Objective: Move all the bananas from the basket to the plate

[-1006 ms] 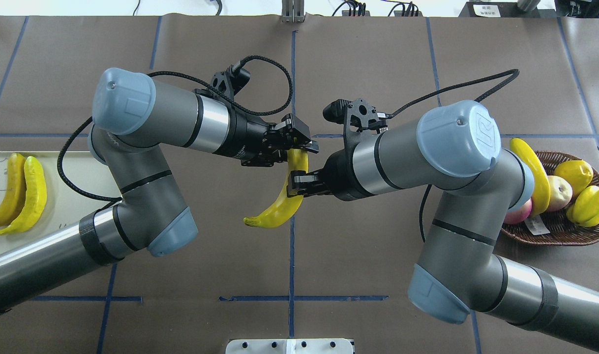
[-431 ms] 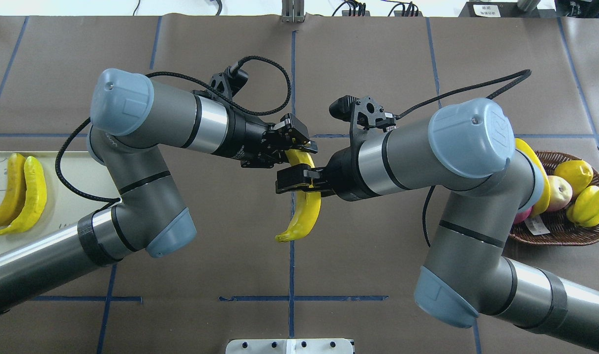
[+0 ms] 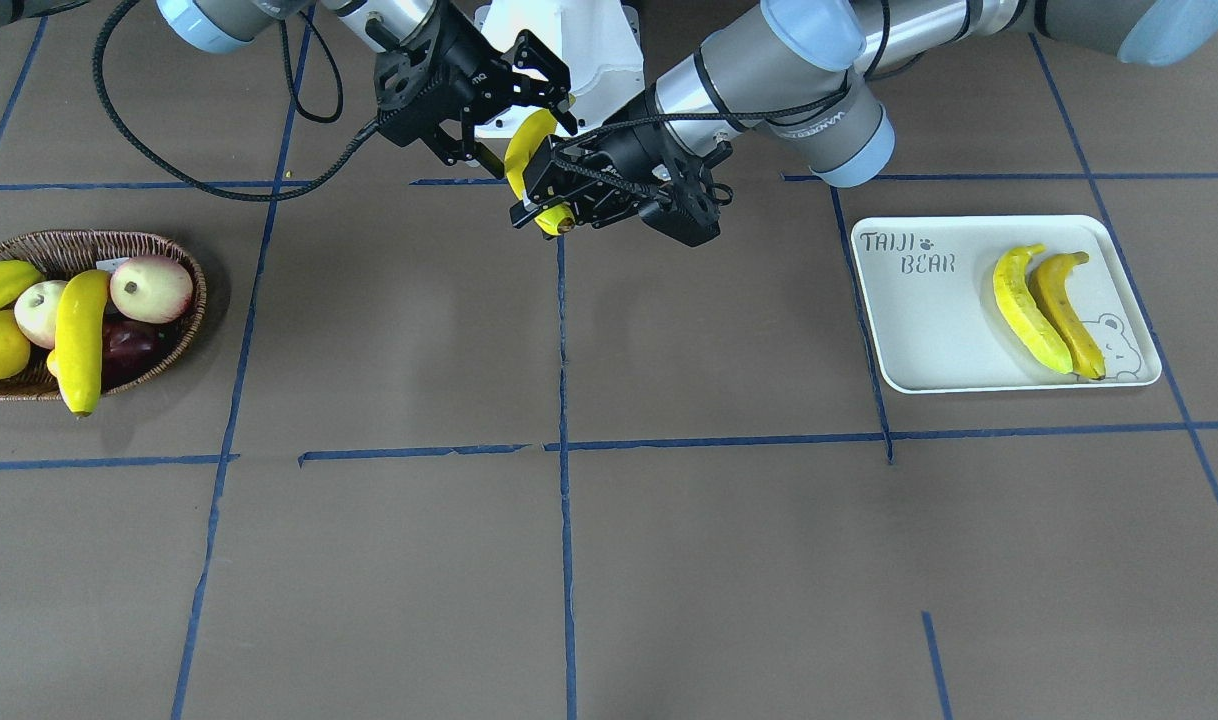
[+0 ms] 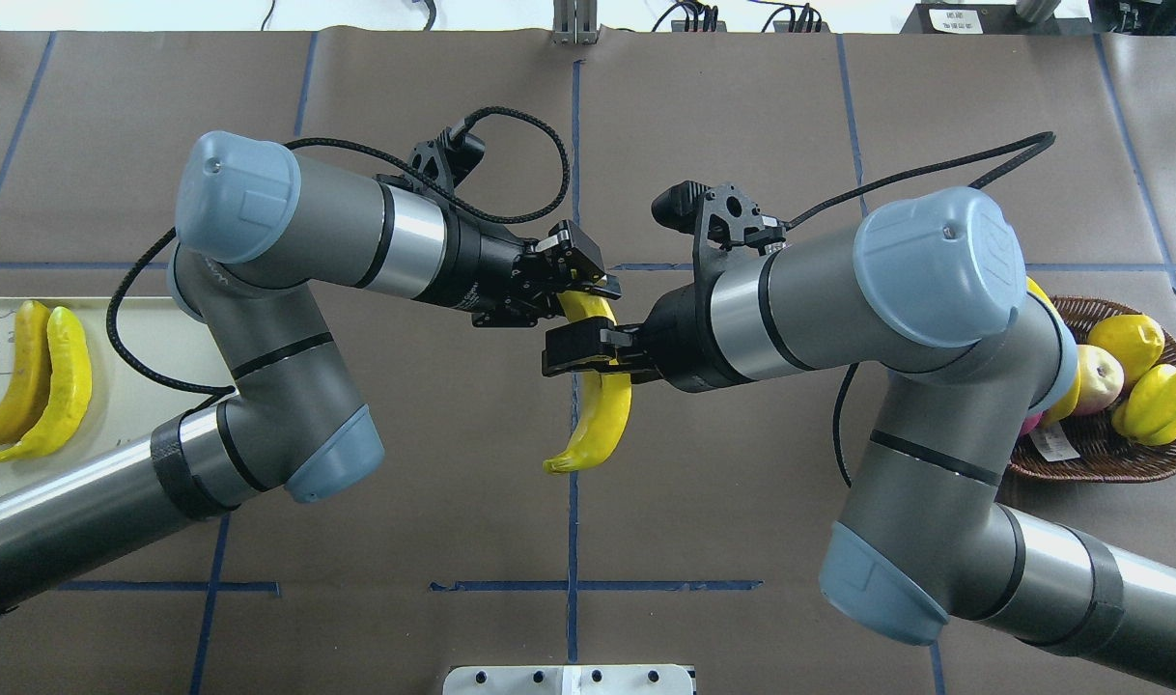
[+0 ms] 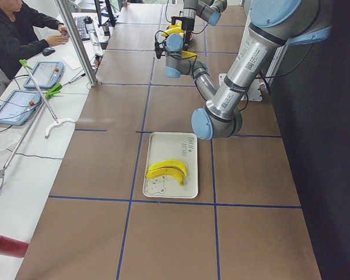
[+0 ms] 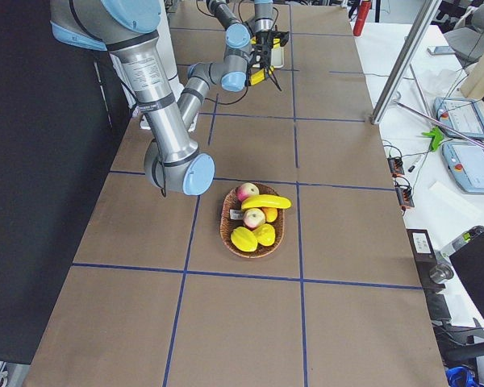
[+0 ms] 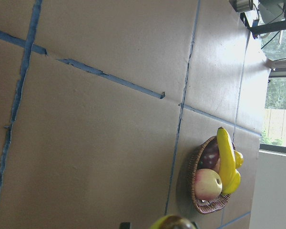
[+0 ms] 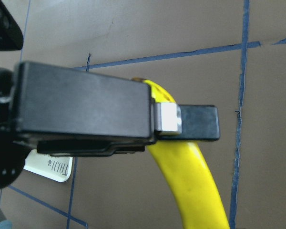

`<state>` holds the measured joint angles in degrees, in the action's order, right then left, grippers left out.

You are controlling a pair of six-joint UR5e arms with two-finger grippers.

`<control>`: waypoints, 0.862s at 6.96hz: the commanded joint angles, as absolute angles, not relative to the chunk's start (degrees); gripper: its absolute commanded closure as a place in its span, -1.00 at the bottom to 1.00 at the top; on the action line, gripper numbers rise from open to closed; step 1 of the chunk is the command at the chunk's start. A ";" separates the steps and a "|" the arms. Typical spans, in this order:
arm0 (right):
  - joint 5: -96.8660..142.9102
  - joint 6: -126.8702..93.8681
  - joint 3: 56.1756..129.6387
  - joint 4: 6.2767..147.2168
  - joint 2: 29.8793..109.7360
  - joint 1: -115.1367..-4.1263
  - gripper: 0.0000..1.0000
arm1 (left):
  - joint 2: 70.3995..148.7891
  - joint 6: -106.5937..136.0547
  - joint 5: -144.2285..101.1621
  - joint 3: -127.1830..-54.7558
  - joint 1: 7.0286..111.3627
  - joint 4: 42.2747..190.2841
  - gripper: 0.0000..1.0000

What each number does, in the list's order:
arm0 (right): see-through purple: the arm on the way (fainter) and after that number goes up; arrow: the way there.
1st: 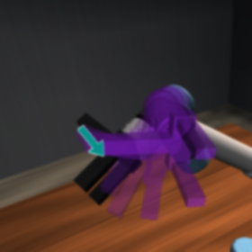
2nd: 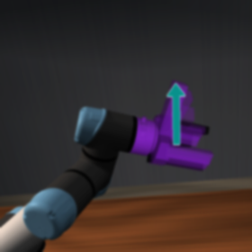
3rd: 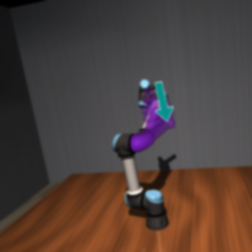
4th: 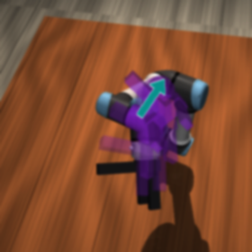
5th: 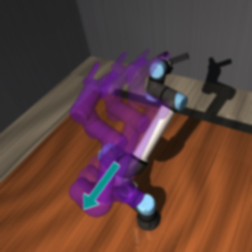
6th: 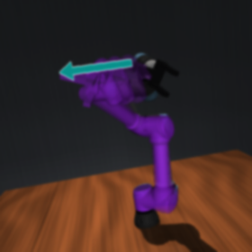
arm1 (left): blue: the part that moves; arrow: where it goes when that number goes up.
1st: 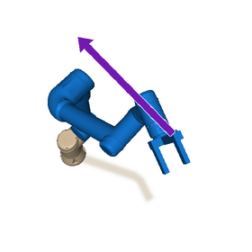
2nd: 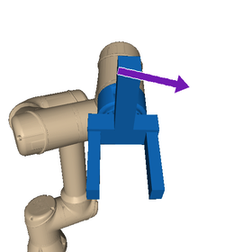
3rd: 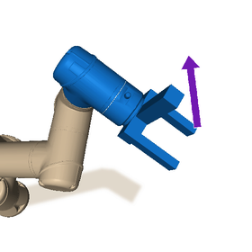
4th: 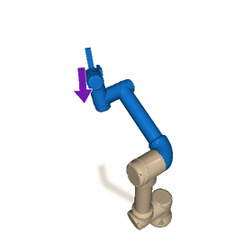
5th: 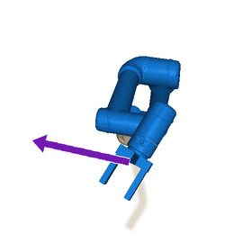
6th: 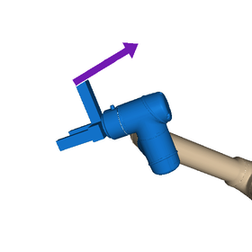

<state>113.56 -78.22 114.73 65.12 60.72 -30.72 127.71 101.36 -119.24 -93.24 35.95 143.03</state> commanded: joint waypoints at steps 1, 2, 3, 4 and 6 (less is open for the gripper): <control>117.65 -78.22 115.92 66.08 61.00 -33.20 -1.00 | 127.62 101.25 -119.53 -92.90 37.43 142.65 1.00; 120.03 -78.22 118.36 69.23 61.69 -34.96 -1.00 | 127.62 101.08 -120.05 -92.29 39.09 142.47 1.00; 121.45 -78.05 120.82 71.26 62.92 -36.29 -1.00 | 127.44 100.81 -121.45 -91.59 40.59 142.47 1.00; 123.64 -78.05 121.55 71.28 64.32 -38.56 -1.00 | 127.09 100.55 -124.25 -90.89 42.52 142.38 1.00; 130.05 -77.35 121.29 71.46 68.18 -47.07 -1.00 | 119.05 100.29 -131.11 -91.66 48.31 143.08 1.00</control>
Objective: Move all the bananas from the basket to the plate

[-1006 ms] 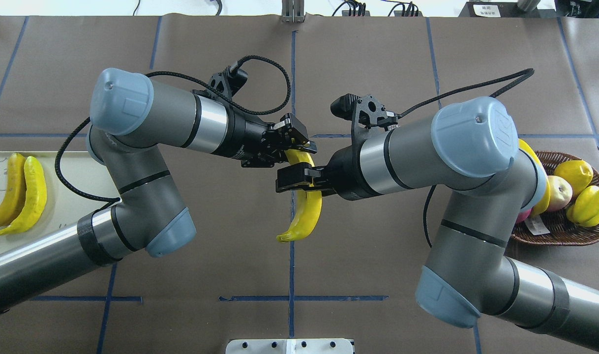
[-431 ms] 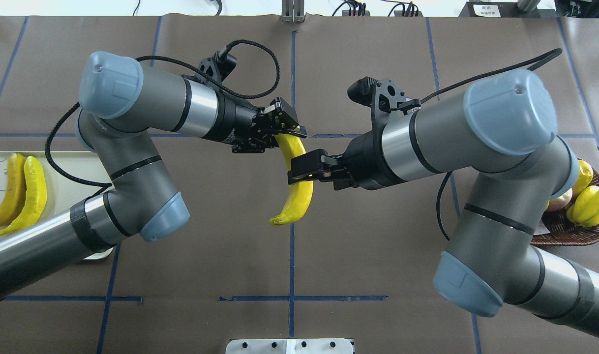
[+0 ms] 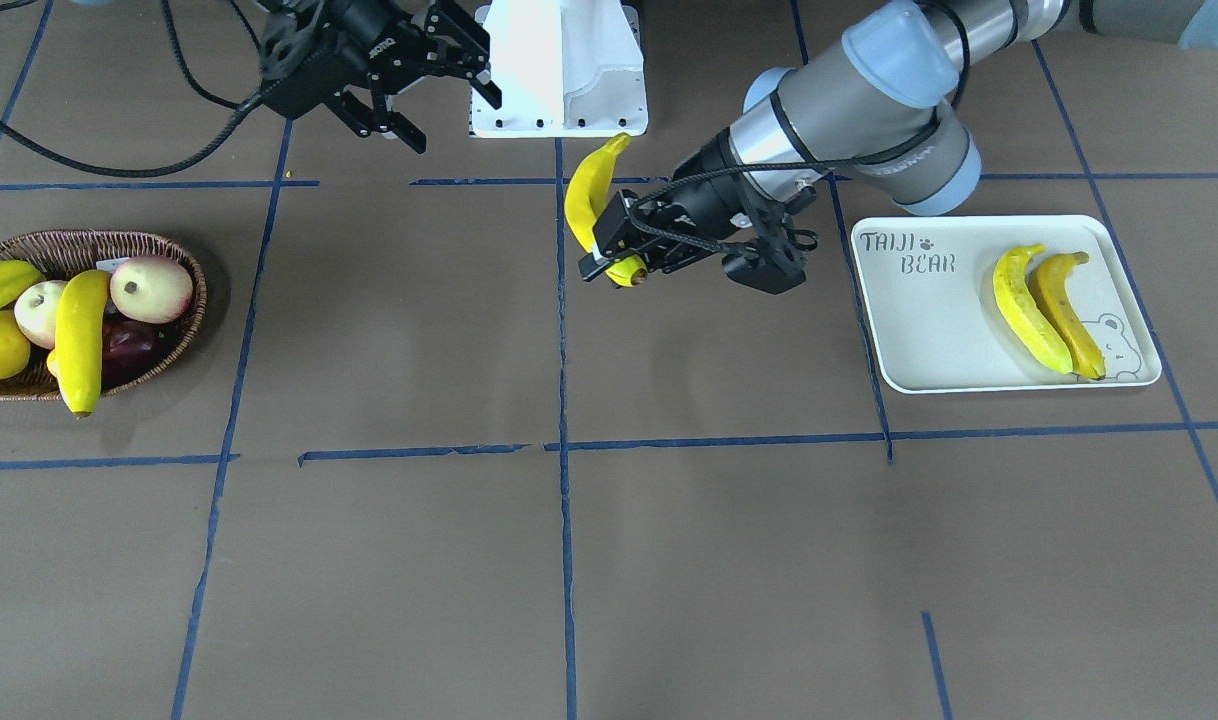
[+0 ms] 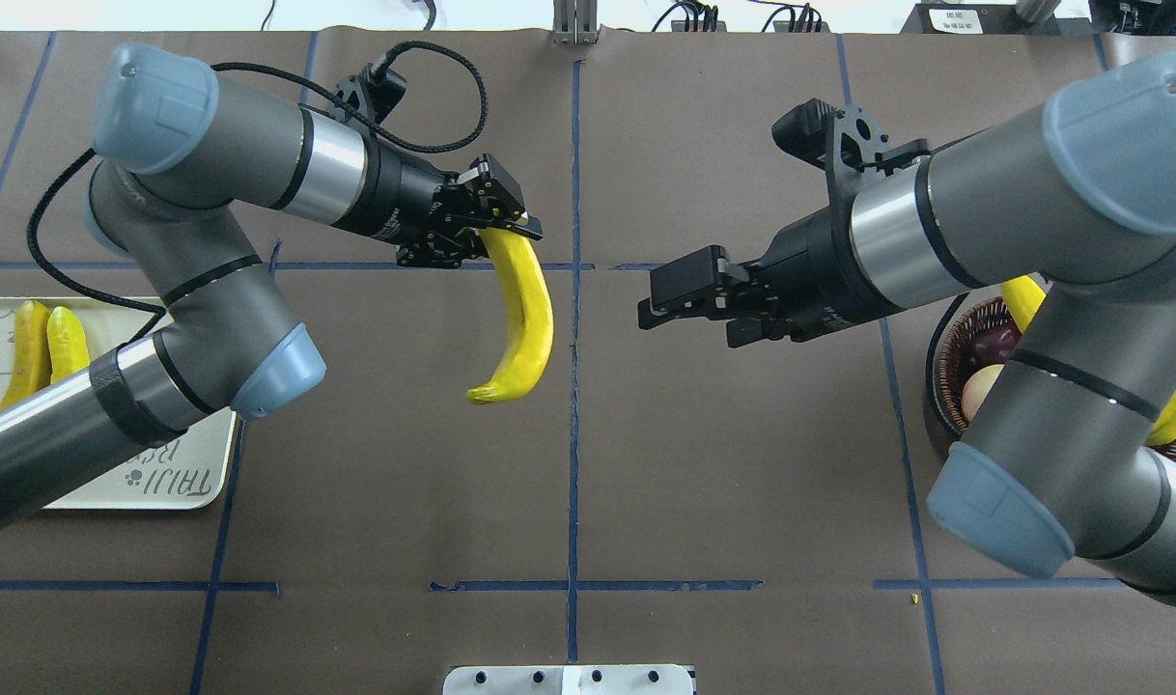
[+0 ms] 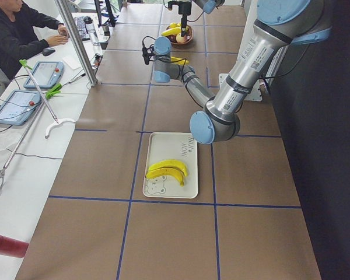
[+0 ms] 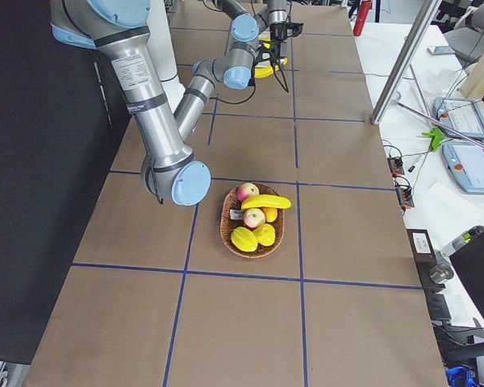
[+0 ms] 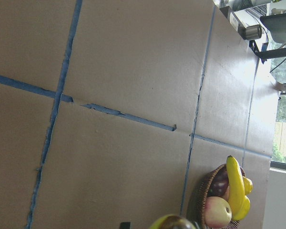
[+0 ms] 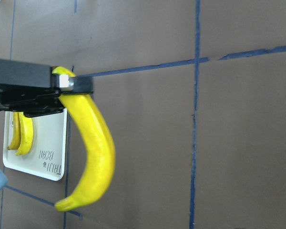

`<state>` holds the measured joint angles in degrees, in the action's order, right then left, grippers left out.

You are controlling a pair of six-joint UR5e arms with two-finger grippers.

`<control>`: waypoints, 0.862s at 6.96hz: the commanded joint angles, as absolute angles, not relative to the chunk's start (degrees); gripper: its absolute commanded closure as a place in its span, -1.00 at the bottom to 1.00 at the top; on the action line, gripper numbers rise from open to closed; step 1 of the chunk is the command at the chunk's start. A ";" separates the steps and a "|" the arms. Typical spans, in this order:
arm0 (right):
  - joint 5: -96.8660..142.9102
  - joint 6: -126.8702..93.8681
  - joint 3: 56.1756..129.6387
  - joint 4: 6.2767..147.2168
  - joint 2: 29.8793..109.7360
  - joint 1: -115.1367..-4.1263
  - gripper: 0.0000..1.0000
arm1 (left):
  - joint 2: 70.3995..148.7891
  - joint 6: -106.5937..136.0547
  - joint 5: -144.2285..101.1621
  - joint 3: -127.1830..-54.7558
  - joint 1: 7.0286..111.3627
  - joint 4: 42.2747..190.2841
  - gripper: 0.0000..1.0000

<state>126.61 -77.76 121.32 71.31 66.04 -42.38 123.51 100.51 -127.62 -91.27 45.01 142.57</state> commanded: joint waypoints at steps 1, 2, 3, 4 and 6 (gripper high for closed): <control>130.16 -76.91 121.12 71.37 69.86 -49.98 -1.00 | 114.91 97.32 -136.88 -91.84 52.60 143.26 1.00; 130.25 -75.25 120.33 71.63 71.18 -52.18 -1.00 | 109.22 93.47 -142.76 -91.85 57.61 143.52 1.00; 130.17 -70.45 119.71 71.72 73.45 -53.42 -1.00 | 103.33 87.25 -145.95 -91.85 60.53 144.40 1.00; 130.17 -66.83 119.53 71.72 75.39 -55.09 -1.00 | 97.62 80.58 -146.07 -91.50 60.90 144.75 1.00; 130.17 -64.95 118.22 71.20 77.25 -55.28 -1.00 | 93.79 72.62 -145.29 -89.22 60.91 144.75 1.00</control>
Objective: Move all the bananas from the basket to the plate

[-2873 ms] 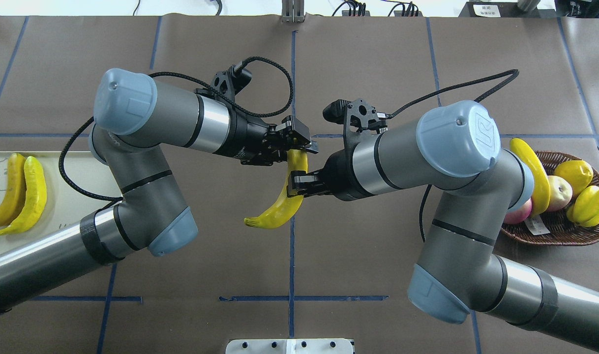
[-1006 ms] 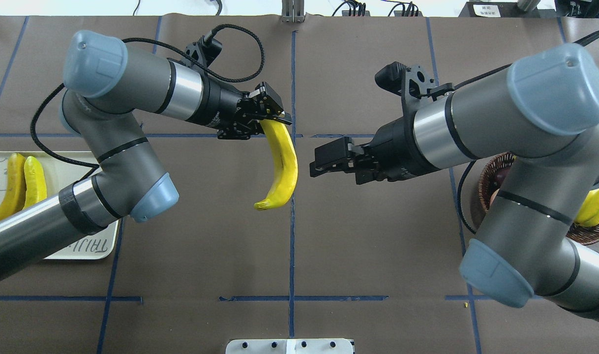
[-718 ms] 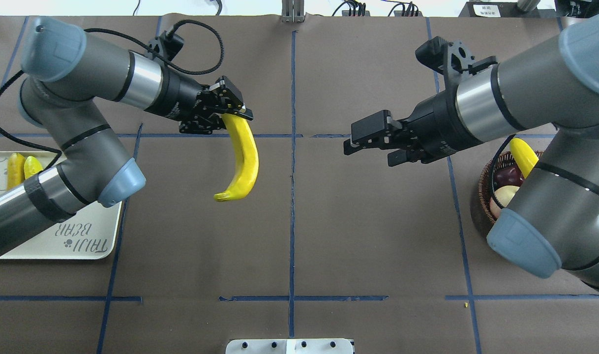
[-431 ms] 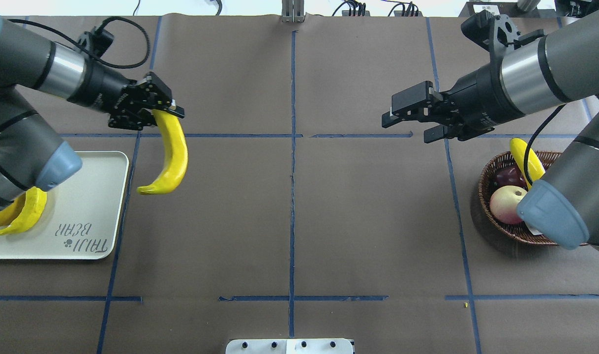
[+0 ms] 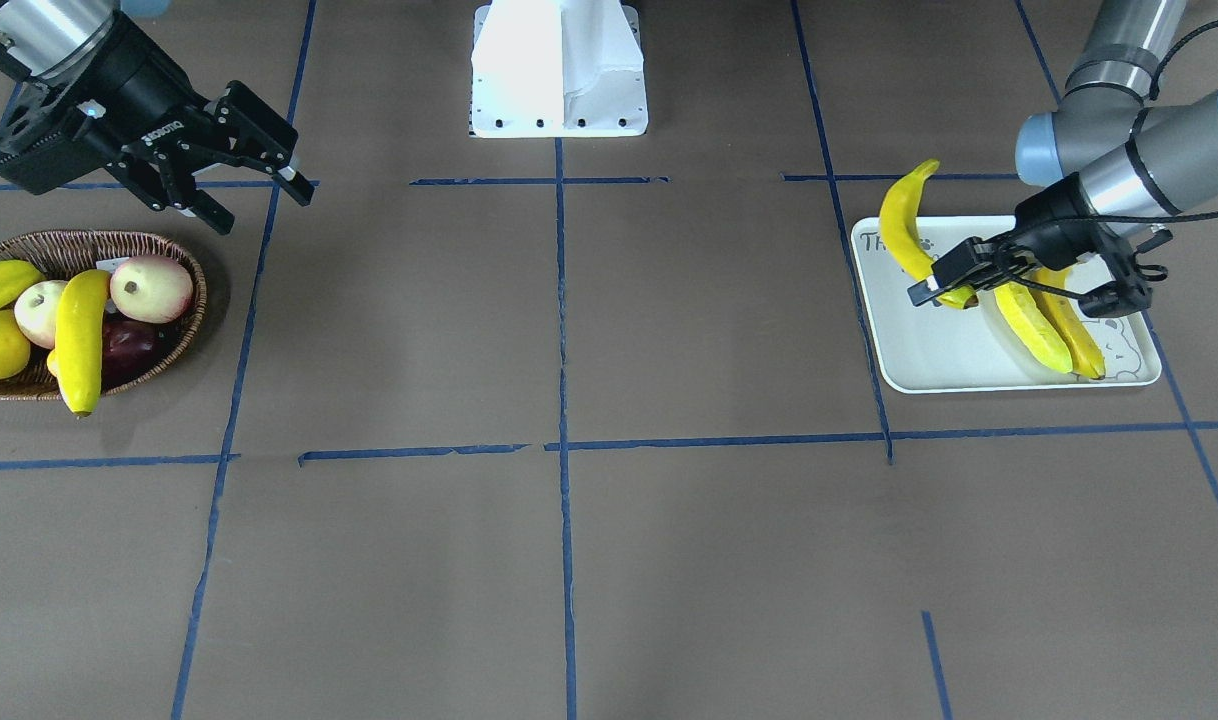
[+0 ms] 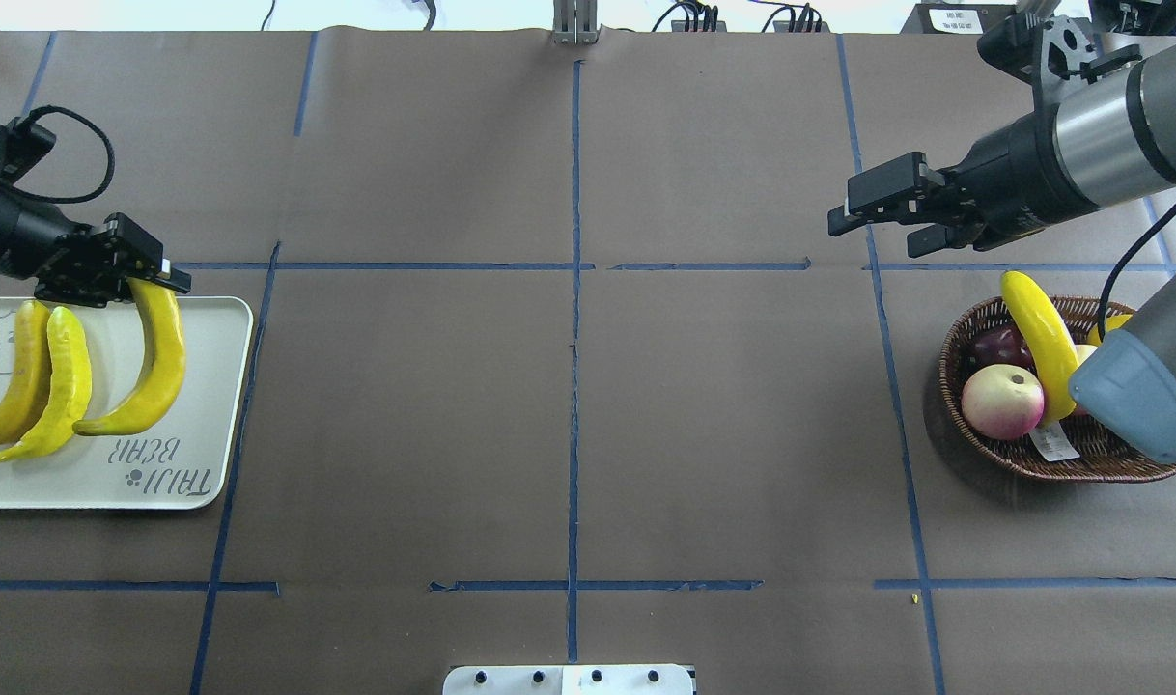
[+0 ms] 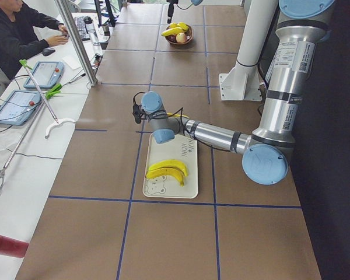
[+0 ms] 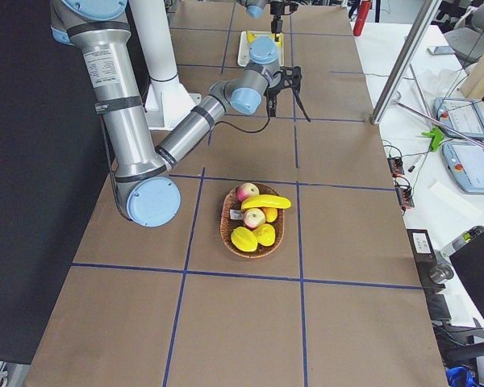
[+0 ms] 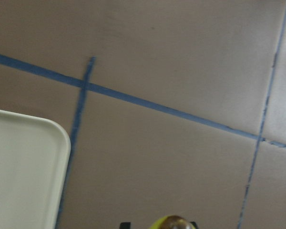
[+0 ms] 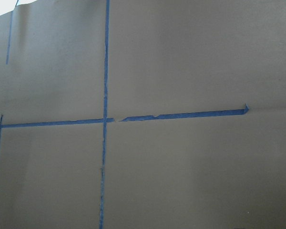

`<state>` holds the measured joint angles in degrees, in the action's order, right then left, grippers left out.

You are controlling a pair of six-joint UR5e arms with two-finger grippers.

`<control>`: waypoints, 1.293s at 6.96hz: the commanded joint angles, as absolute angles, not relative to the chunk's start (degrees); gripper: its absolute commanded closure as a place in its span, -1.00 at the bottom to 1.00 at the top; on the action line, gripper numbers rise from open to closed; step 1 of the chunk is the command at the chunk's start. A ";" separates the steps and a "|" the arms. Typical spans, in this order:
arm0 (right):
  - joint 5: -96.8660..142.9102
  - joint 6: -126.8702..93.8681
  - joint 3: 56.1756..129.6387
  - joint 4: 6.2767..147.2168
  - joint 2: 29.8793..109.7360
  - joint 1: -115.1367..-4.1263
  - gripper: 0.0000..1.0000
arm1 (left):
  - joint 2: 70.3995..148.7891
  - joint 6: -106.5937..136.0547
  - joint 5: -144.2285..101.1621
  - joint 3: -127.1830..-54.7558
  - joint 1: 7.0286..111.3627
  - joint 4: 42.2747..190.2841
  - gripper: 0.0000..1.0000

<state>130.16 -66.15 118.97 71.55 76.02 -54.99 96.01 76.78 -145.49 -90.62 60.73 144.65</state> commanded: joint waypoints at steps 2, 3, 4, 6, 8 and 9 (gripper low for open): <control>130.08 -63.99 117.16 71.19 77.61 -55.63 -1.00 | 94.04 67.69 -144.67 -84.49 62.31 144.58 1.00; 129.90 -63.98 116.98 71.19 77.61 -55.63 -1.00 | 94.48 63.33 -143.54 -81.85 62.31 144.49 1.00; 129.64 -63.98 116.90 71.19 77.52 -55.63 -1.00 | 94.48 60.41 -143.09 -79.74 62.49 144.58 0.08; 129.38 -63.90 116.81 71.28 77.61 -55.72 -1.00 | 94.57 57.75 -142.38 -79.54 63.01 144.67 -1.00; 129.90 -60.05 116.19 71.37 79.26 -57.39 -1.00 | 94.83 57.92 -143.95 -79.89 65.99 144.49 -1.00; 129.99 -56.29 116.19 70.85 82.32 -58.35 -1.00 | 95.79 57.92 -146.58 -79.89 68.09 143.97 -1.00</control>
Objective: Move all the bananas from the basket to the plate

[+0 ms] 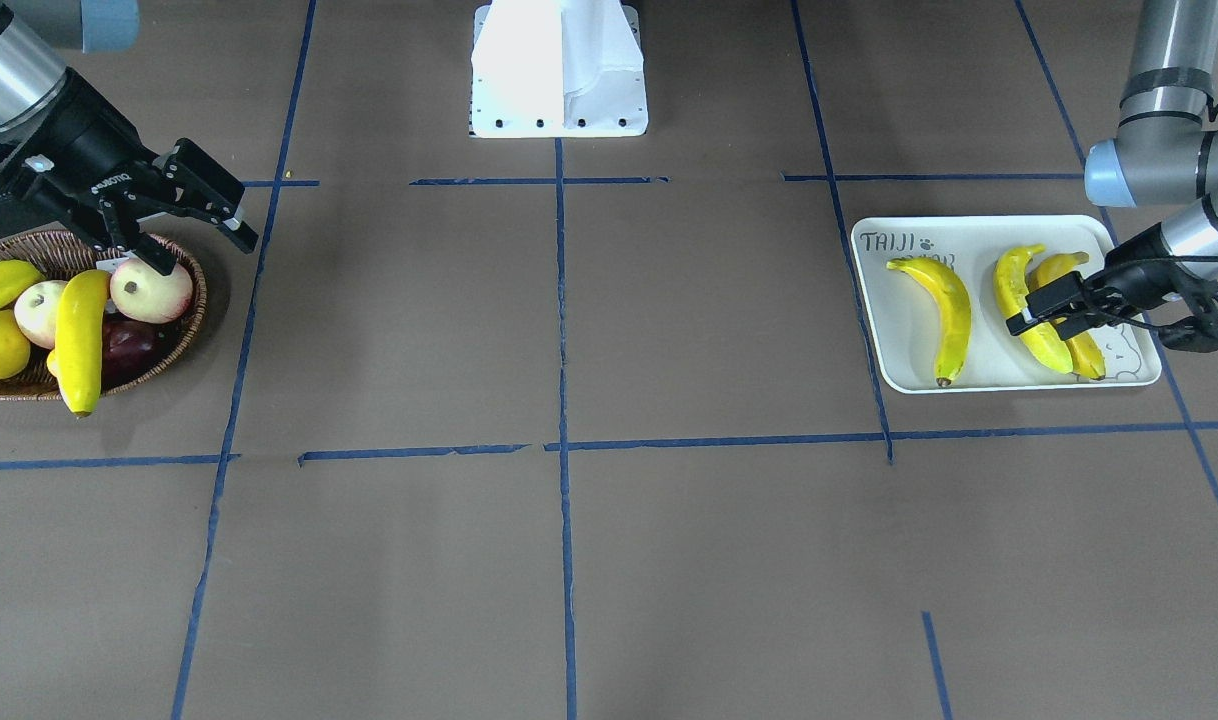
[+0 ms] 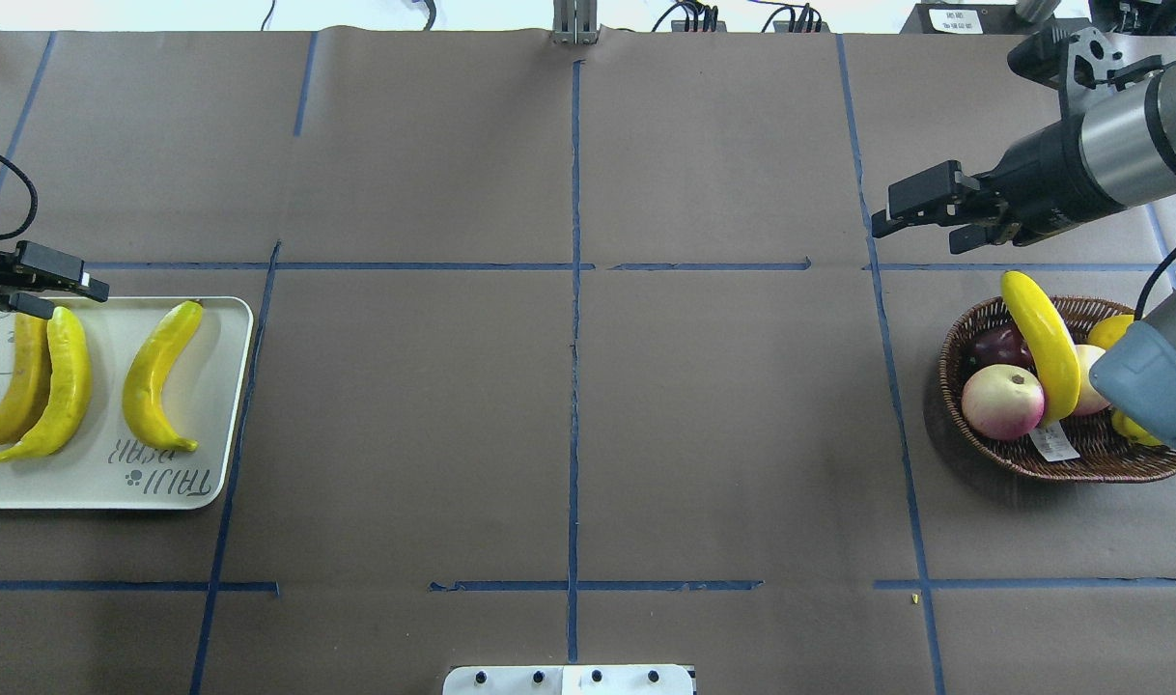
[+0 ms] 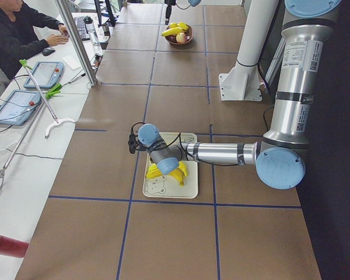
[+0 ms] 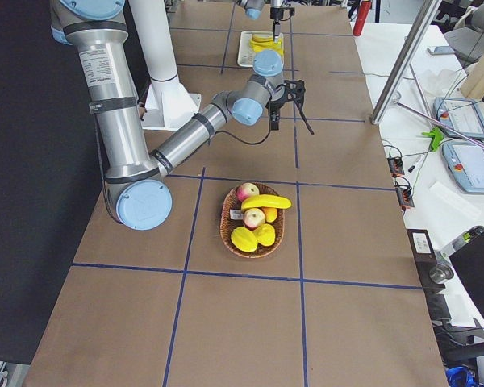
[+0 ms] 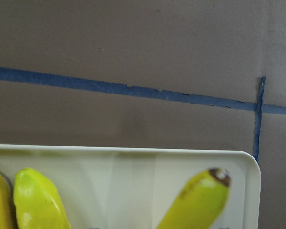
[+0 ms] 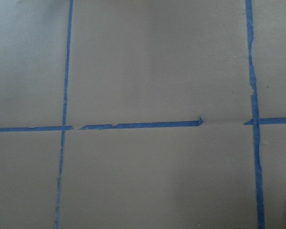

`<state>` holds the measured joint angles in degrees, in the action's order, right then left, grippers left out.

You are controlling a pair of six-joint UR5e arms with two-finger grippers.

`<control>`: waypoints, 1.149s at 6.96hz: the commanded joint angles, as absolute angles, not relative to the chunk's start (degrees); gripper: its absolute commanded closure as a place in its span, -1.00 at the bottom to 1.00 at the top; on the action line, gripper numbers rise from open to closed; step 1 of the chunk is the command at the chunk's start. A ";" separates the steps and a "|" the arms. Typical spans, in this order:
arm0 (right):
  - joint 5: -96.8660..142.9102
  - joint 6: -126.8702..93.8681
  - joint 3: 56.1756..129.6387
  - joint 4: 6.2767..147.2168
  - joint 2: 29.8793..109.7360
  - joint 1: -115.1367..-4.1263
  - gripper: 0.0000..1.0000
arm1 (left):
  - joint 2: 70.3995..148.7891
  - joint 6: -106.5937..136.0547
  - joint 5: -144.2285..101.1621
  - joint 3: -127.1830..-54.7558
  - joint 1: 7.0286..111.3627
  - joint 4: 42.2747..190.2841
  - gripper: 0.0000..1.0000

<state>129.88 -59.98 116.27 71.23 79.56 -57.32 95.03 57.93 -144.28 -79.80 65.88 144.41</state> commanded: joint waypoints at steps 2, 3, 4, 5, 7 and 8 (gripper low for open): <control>129.81 -48.64 115.67 70.75 87.78 -60.10 -1.00 | 96.68 58.01 -148.18 -80.07 70.04 143.79 -1.00; 129.81 -45.73 115.66 70.75 89.72 -60.99 -1.00 | 97.29 57.83 -147.92 -80.16 70.14 144.49 -1.00; 129.73 -45.44 115.93 70.66 91.39 -61.34 -1.00 | 97.56 57.83 -147.31 -80.68 70.14 144.32 -1.00; 128.51 -43.70 115.75 70.84 93.93 -61.35 -1.00 | 98.52 57.83 -146.96 -80.60 70.14 144.32 -1.00; 124.46 -42.28 111.82 71.37 95.10 -59.87 -1.00 | 99.05 57.75 -146.25 -80.60 70.05 144.32 -1.00; 121.58 -42.28 109.80 71.54 94.58 -55.85 -1.00 | 99.14 57.74 -145.99 -80.68 70.05 144.40 -0.99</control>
